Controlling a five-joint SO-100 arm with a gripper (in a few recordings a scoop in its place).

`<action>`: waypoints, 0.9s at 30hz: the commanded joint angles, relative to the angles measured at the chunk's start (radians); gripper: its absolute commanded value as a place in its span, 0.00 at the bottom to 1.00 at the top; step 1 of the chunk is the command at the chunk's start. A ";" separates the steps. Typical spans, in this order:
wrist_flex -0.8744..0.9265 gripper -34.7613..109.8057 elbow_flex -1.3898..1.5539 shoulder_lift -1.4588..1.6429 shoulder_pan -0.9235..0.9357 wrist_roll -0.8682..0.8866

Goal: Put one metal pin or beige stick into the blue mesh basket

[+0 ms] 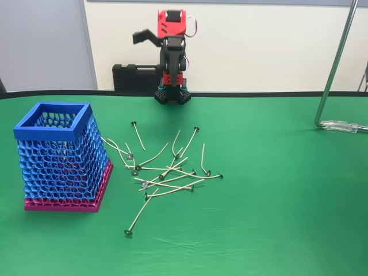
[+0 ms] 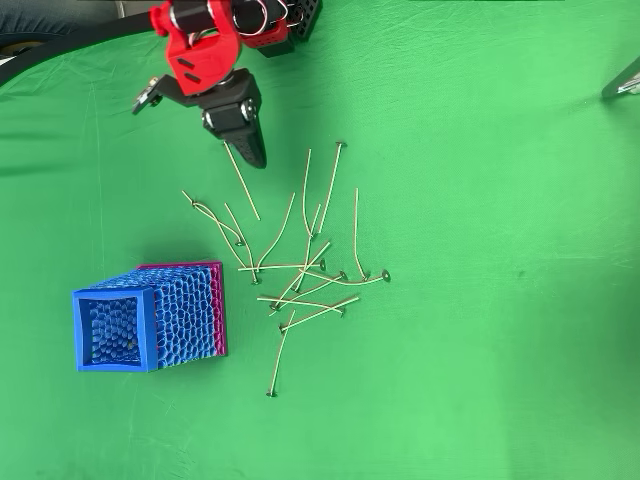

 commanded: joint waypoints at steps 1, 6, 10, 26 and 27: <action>-0.071 0.25 0.215 0.120 -0.008 -0.021; -0.133 0.25 0.393 0.285 -0.009 -0.041; -0.161 0.25 0.509 0.419 -0.014 -0.052; -0.181 0.24 0.784 0.692 -0.021 -0.064; -0.195 0.24 0.804 0.696 -0.018 -0.064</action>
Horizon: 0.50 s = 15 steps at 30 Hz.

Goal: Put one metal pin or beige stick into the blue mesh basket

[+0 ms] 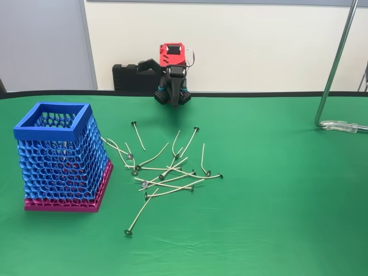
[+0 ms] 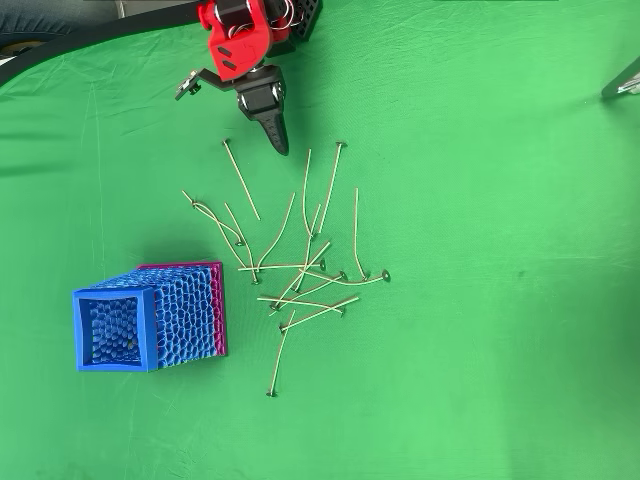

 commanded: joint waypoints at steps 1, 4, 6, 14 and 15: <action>-0.044 0.24 0.043 0.020 0.002 -0.008; -0.057 0.25 0.066 0.032 0.012 -0.011; -0.054 0.25 0.066 0.032 0.020 -0.012; 0.008 0.25 0.066 0.032 0.038 0.011; 0.012 0.25 0.066 0.034 0.038 0.012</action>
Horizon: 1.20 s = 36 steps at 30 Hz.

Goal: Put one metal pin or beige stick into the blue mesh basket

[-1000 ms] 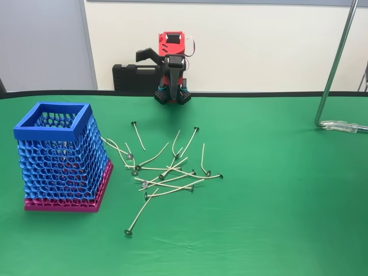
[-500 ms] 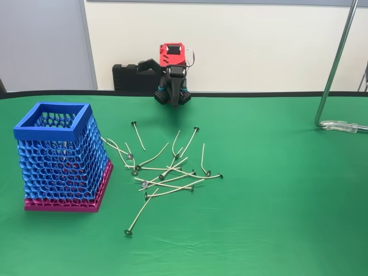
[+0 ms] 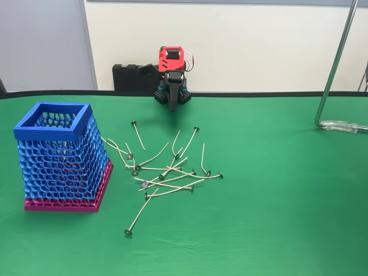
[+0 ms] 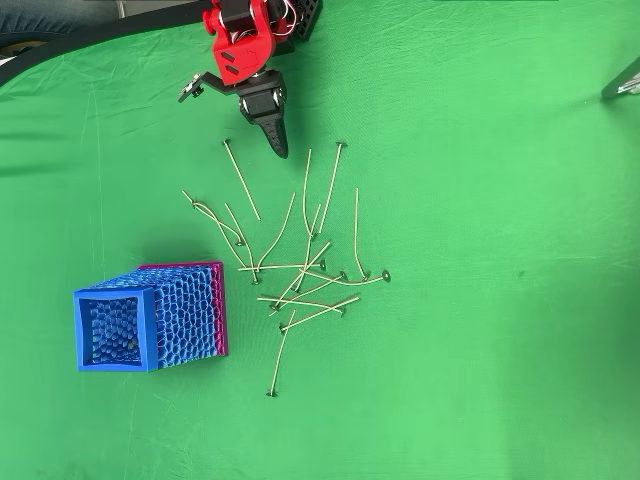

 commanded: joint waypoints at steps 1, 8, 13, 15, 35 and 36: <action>0.018 0.25 0.005 0.011 0.003 0.011; 0.031 0.25 0.005 0.011 0.003 0.011; 0.032 0.25 0.005 0.011 0.003 0.009; 0.032 0.25 0.005 0.011 0.003 0.009; 0.035 0.25 0.005 0.011 0.003 0.006; 0.035 0.25 0.005 0.011 0.003 0.006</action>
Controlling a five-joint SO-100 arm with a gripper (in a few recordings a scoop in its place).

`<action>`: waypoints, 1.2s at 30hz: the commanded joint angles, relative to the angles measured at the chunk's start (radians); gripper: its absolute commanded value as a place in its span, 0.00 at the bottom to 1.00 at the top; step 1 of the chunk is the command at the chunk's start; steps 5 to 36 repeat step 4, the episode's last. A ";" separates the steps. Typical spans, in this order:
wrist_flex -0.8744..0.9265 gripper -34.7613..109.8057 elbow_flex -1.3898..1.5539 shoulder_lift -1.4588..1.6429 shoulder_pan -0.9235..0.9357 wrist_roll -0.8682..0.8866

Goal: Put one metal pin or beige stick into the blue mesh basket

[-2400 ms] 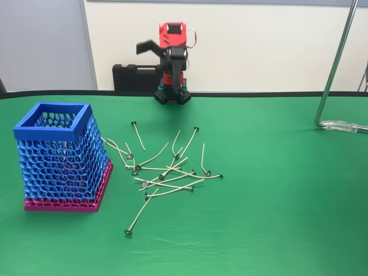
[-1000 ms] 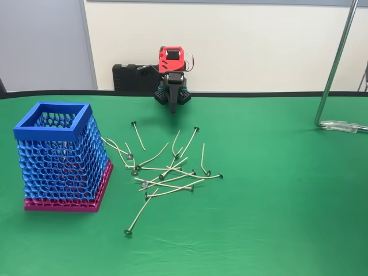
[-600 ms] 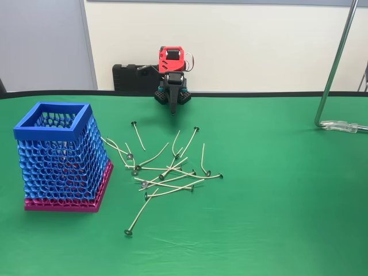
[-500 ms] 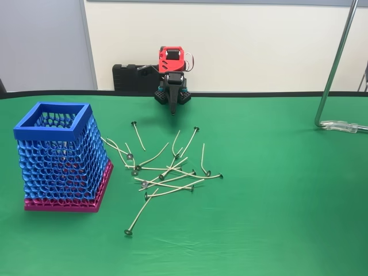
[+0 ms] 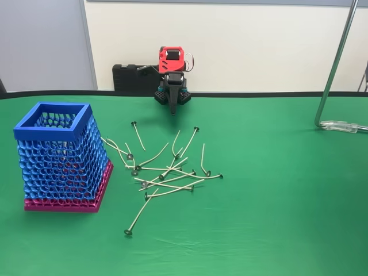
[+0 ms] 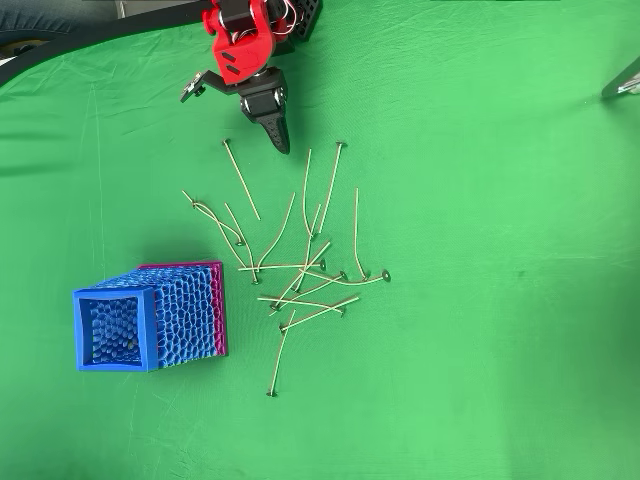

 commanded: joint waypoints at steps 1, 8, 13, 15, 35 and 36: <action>0.006 0.25 0.005 0.011 0.003 -0.003; 0.006 0.25 0.005 0.011 0.003 -0.005; 0.006 0.25 0.005 0.011 0.003 -0.005; 0.006 0.25 0.005 0.011 0.003 -0.005; 0.006 0.25 0.005 0.011 0.003 -0.005; 0.006 0.25 0.005 0.011 0.003 -0.005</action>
